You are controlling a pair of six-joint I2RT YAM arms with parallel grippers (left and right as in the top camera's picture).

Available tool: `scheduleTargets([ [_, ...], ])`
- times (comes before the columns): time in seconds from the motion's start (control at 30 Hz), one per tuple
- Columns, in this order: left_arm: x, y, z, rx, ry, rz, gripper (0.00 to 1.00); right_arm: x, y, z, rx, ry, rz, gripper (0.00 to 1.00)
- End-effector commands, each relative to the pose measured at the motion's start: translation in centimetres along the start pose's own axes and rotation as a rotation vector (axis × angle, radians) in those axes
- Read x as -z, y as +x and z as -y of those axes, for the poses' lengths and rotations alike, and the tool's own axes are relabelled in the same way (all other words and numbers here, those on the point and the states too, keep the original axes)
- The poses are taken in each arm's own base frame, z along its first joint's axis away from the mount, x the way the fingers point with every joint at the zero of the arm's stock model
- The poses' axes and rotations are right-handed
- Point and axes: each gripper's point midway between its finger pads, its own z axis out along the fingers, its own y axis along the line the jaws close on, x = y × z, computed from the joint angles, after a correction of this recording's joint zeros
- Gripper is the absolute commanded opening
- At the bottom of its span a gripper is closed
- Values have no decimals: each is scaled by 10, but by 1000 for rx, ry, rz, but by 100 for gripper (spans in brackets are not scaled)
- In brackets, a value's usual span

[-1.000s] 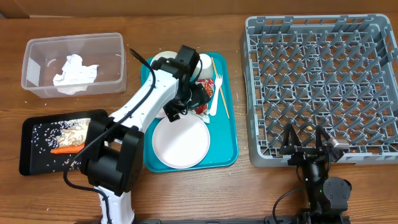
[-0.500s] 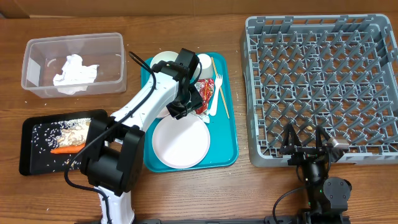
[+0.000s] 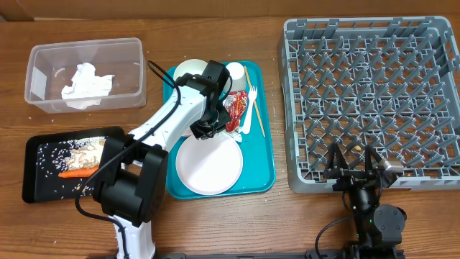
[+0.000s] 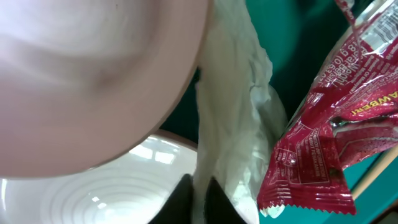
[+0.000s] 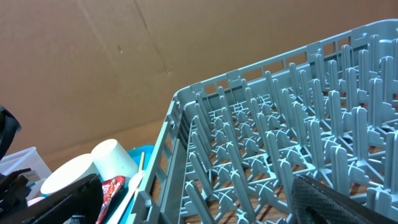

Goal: Sort waste into correct bins and load items into the dishwasher rack
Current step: 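Reach the left gripper back to the teal tray and grasp another napkin, then carry the second napkin left and drop it into the clear bin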

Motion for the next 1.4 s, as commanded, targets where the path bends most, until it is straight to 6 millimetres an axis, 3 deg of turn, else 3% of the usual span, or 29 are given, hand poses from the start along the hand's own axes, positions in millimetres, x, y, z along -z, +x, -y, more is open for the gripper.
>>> scheduleTargets([
  [0.0,16,-7,7,-78,29,42,4,0,0,3,7,12,10,100],
  [0.13,35,-3,26,-169,80,34,4,0,0,3,7,13,10,100],
  [0.37,85,7,62,-322,130,81,4,0,0,3,7,13,10,100],
  [0.43,102,7,64,-339,134,86,4,0,0,3,7,13,10,100],
  [0.53,125,-11,51,-327,94,135,4,0,0,3,7,13,10,100],
  [0.7,150,-49,16,-241,-2,224,4,0,0,3,7,13,10,100],
  [0.97,206,-149,-70,10,-153,495,4,0,0,3,7,13,10,100],
  [1.13,223,-197,-115,167,-129,581,8,0,0,3,7,13,10,100],
  [1.33,215,-247,-175,323,-148,649,29,0,0,3,7,13,10,100],
  [1.37,211,-256,-188,352,-159,652,52,0,0,3,7,13,10,100],
])
